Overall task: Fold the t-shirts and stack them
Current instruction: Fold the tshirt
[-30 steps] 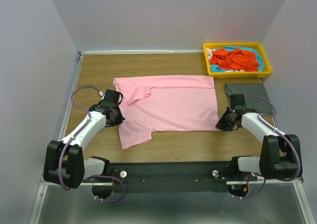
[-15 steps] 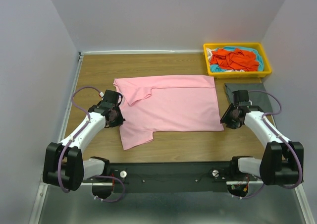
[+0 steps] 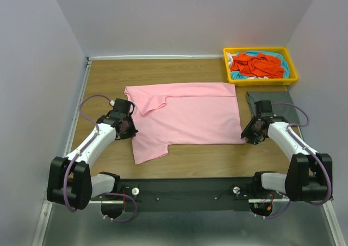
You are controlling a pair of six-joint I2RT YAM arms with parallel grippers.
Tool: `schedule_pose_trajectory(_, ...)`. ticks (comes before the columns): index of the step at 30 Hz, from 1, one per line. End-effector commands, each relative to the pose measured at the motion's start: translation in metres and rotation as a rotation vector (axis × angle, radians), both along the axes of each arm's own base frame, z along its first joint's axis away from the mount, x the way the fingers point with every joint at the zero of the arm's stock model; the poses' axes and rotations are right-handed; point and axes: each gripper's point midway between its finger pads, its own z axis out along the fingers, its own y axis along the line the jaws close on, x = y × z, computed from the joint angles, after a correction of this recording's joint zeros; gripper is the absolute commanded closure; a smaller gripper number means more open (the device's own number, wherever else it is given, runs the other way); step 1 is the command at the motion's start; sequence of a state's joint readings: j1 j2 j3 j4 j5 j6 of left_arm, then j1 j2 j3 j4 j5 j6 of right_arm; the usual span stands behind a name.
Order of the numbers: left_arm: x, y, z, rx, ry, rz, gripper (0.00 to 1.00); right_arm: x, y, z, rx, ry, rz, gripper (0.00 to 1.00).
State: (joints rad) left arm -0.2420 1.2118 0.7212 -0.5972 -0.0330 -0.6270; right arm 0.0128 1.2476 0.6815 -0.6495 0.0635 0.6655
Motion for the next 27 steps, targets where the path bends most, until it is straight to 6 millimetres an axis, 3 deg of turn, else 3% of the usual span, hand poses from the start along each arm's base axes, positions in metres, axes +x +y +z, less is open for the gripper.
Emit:
schedule_pose_trajectory(1, -0.002, -0.003, 0.001, -0.018, -0.014, -0.024, 1.00, -0.009, 0.008, -0.011, 0.053, 0.035, -0.032, 0.56)
schedule_pose_trajectory(10, -0.002, -0.003, -0.001, -0.017, -0.010, -0.028, 1.00, -0.012, 0.006, -0.030, 0.047, 0.045, -0.060, 0.56)
schedule_pose_trajectory(17, -0.003, -0.003, 0.000, -0.018, -0.011, -0.029, 1.00, -0.011, -0.003, -0.032, -0.002, 0.028, -0.079, 0.57)
schedule_pose_trajectory(21, -0.004, -0.002, 0.000, -0.015, -0.007, -0.030, 1.00, -0.012, -0.003, -0.033, 0.000, 0.031, -0.082, 0.67)
schedule_pose_trajectory(22, -0.004, -0.003, 0.001, -0.017, -0.008, -0.031, 1.00, -0.012, -0.003, -0.032, 0.005, 0.030, -0.088, 0.77)
schedule_pose_trajectory(25, -0.008, -0.001, 0.002, -0.012, -0.001, -0.034, 1.00, -0.014, -0.001, -0.021, 0.017, -0.002, -0.090, 0.95)
schedule_pose_trajectory(27, -0.013, 0.000, 0.002, -0.007, 0.012, -0.036, 1.00, -0.016, -0.002, -0.014, 0.016, -0.005, -0.092, 0.99)
